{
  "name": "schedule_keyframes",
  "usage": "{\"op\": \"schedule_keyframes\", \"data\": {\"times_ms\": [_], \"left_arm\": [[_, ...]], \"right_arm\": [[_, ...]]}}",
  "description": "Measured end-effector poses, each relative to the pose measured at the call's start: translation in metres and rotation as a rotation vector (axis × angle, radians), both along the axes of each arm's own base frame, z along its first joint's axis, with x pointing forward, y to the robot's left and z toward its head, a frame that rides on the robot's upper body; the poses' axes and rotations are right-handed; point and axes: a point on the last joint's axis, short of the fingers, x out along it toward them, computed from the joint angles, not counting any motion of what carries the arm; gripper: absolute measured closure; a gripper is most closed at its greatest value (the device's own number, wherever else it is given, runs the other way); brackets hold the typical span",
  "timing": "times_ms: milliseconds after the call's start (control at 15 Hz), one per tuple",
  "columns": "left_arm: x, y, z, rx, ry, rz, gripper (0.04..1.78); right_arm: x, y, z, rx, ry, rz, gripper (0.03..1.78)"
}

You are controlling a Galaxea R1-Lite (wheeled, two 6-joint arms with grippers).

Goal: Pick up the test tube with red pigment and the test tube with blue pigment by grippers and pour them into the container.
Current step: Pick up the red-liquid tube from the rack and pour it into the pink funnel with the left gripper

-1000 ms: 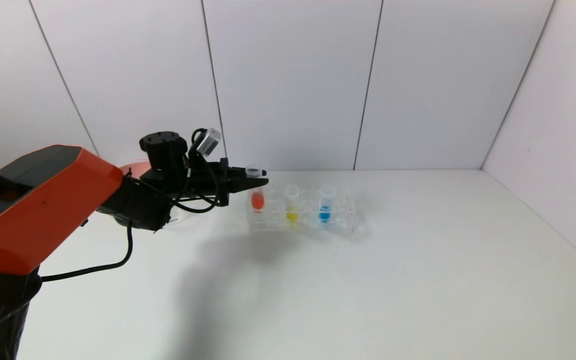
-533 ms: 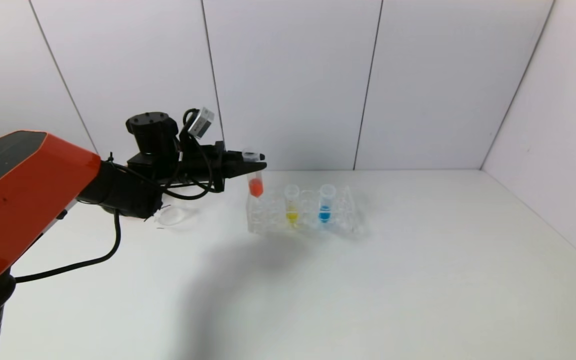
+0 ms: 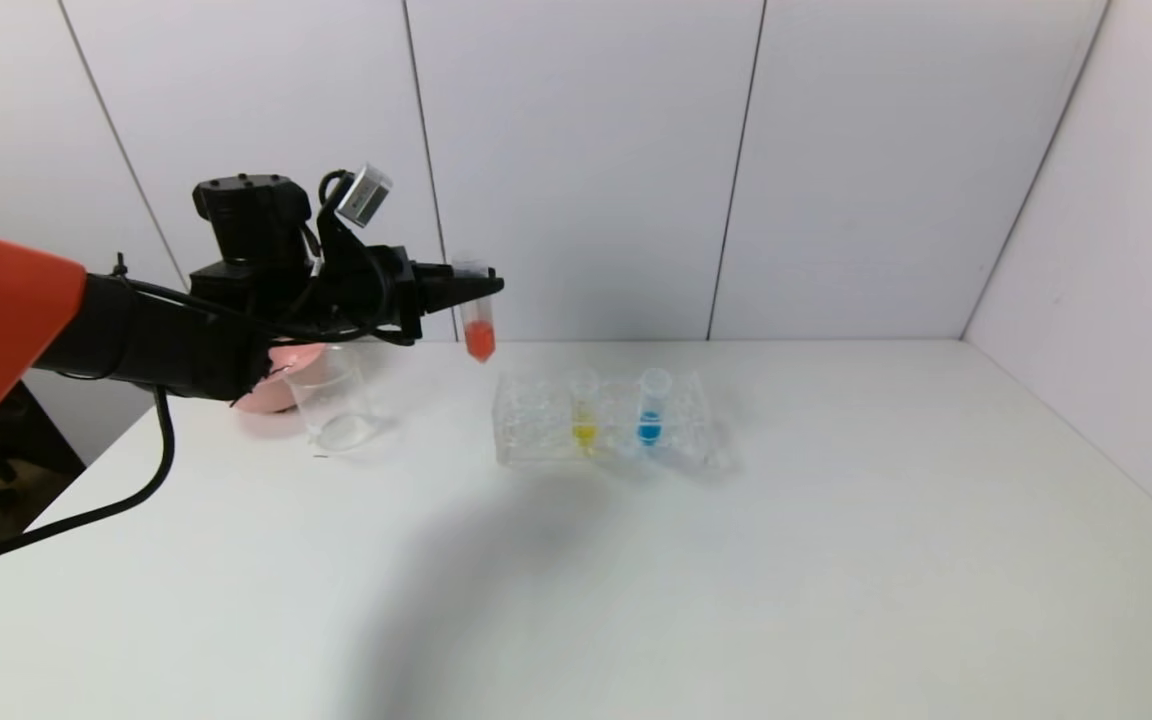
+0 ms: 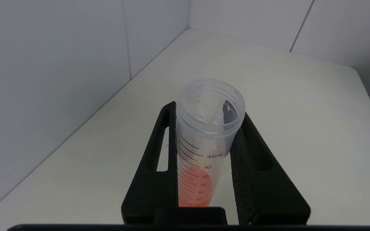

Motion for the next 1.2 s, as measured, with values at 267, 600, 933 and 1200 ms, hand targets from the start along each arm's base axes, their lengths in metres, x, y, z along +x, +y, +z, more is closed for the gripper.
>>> {"op": "schedule_keyframes", "data": {"times_ms": [267, 600, 933, 1200], "left_arm": [[-0.011, 0.006, 0.017, 0.014, 0.046, 0.253, 1.34], [-0.020, 0.012, 0.023, 0.029, 0.084, 0.504, 1.34], [-0.026, 0.016, 0.026, 0.029, 0.084, 0.700, 1.34], [-0.032, 0.018, 0.026, 0.019, 0.103, 0.747, 1.34]], "right_arm": [[0.000, 0.000, 0.000, 0.000, 0.000, 0.000, 0.04], [0.000, 0.000, 0.000, 0.000, 0.000, 0.000, 0.04], [0.000, 0.000, 0.000, 0.000, 0.000, 0.000, 0.04], [0.000, 0.000, 0.000, 0.001, 0.000, 0.000, 0.04]]}}
